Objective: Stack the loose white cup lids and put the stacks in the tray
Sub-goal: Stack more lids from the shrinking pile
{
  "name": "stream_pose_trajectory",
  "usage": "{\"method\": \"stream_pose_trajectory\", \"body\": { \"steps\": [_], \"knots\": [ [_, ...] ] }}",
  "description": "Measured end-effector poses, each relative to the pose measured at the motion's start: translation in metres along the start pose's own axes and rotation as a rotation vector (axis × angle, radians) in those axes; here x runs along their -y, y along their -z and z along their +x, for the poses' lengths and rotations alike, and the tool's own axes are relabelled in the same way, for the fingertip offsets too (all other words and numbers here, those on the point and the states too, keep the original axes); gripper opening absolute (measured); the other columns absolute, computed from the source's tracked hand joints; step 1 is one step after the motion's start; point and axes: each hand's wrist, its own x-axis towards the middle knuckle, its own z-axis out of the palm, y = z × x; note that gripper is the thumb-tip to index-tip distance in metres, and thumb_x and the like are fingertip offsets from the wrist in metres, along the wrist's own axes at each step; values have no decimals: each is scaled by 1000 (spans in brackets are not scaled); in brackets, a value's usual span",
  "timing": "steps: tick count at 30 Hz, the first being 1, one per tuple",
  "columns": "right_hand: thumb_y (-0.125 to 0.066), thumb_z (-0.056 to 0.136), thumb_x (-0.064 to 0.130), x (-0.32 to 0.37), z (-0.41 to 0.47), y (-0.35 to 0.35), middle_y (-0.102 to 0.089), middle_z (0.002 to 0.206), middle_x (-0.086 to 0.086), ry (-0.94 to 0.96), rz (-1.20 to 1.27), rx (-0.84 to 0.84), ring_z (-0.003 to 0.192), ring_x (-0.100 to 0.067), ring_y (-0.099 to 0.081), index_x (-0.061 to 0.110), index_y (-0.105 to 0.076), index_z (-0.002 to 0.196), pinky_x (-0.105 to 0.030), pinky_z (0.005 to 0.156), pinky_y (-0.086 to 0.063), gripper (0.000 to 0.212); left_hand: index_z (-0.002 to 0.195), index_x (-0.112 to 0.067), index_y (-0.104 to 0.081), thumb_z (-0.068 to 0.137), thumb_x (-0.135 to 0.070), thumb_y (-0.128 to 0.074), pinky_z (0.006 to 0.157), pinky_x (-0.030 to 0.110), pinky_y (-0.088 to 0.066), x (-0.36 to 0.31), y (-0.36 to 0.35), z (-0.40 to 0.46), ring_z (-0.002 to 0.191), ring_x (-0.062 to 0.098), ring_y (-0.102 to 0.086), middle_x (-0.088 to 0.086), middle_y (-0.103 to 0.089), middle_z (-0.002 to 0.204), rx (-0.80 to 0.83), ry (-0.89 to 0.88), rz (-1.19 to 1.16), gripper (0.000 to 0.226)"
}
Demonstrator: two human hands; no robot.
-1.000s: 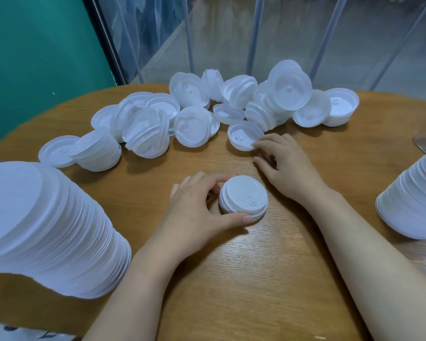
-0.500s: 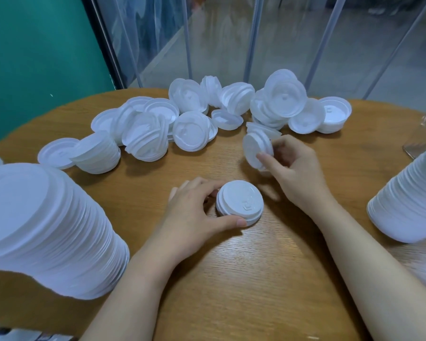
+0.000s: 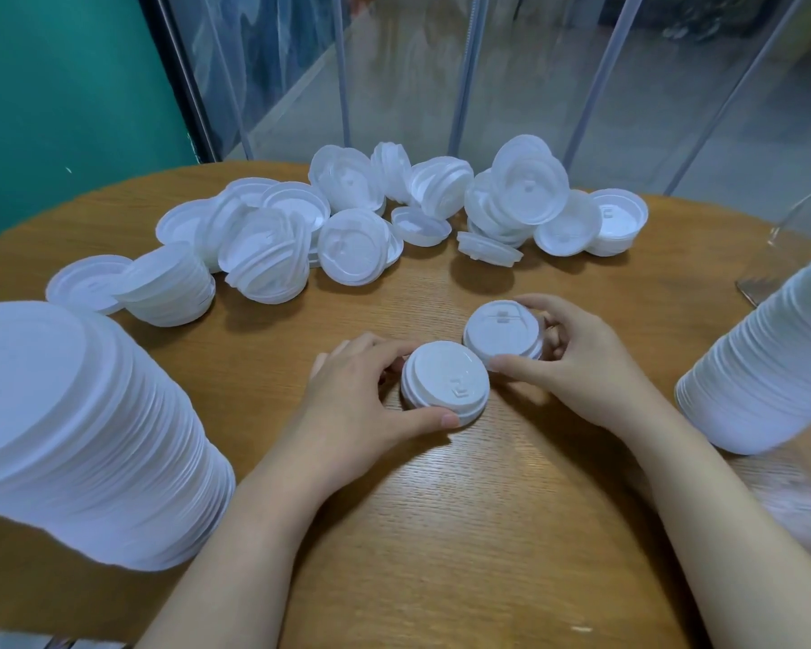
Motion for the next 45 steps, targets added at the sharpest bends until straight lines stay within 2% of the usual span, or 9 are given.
{"method": "stream_pose_trajectory", "body": {
  "steps": [3, 7, 14, 22, 29, 34, 36, 40, 45],
  "knots": [
    [-93, 71, 30, 0, 0, -2, -66, 100, 10, 27, -47, -59, 69, 0, -57, 33, -64, 126, -8, 65, -45, 62, 128, -50, -63, 61, -74, -80, 105, 32, -36, 0, 0, -1, 109, -17, -36, -24, -56, 107, -15, 2, -19, 73],
    [-90, 72, 40, 5, -2, -2, -59, 122, 11, 90, -47, -147, 93, -1, -59, 35, -64, 120, -8, 73, -46, 55, 131, -49, -62, 63, -72, -81, 105, 33, -37, 1, 2, -2, 110, -19, -34, -25, -55, 106, -2, -1, -19, 74],
    [-83, 69, 60, 18, -16, -14, -65, 125, 22, 222, -15, 210, 119, -4, -60, 41, -66, 124, -21, 93, -47, 61, 130, -48, -62, 59, -68, -86, 104, 34, -37, 2, 0, -1, 107, -17, -37, -24, -54, 104, -8, -7, 5, 78],
    [-87, 73, 48, 18, -15, -19, -62, 127, 25, 198, -114, 276, 121, 5, -54, 39, -63, 130, -19, 99, -42, 62, 125, -47, -66, 57, -67, -87, 105, 36, -37, 3, -1, 0, 106, -12, -43, -24, -57, 103, -31, -28, -2, 74],
    [-90, 72, 46, 22, -14, -16, -63, 119, 28, 195, -142, 285, 113, 12, -53, 47, -63, 121, -6, 88, -40, 55, 132, -52, -57, 55, -79, -78, 105, 34, -38, 2, 0, -2, 109, -15, -40, -29, -54, 109, 1, -29, 13, 84],
    [-89, 71, 48, 25, -8, -11, -70, 110, 20, 154, -32, 364, 104, 4, -64, 40, -69, 118, -9, 84, -47, 51, 133, -55, -56, 61, -81, -74, 103, 33, -37, 0, 0, -3, 108, -12, -42, -25, -56, 108, -2, -33, 14, 79],
    [-83, 79, 52, 19, 4, -9, -70, 106, 12, 192, -1, 165, 95, 1, -66, 30, -72, 113, -11, 79, -48, 42, 132, -54, -57, 59, -79, -76, 104, 33, -37, -1, 0, -2, 108, -14, -42, -24, -56, 107, -8, -28, 4, 80],
    [-77, 89, 26, -5, 48, -2, -67, 92, 3, 341, -71, -476, 84, -15, -63, 15, -68, 92, -25, 73, -47, 15, 131, -51, -59, 54, -80, -75, 106, 36, -38, -1, 0, -2, 107, -19, -40, -25, -57, 108, -16, -16, -14, 84],
    [-78, 86, 26, -24, 77, -11, -59, 120, 7, 359, -205, -366, 115, -20, -55, 17, -64, 127, -39, 97, -52, 44, 130, -52, -59, 56, -75, -78, 104, 32, -37, 0, 0, -2, 108, -17, -41, -27, -56, 107, -18, -19, 3, 80]
  ]
}}
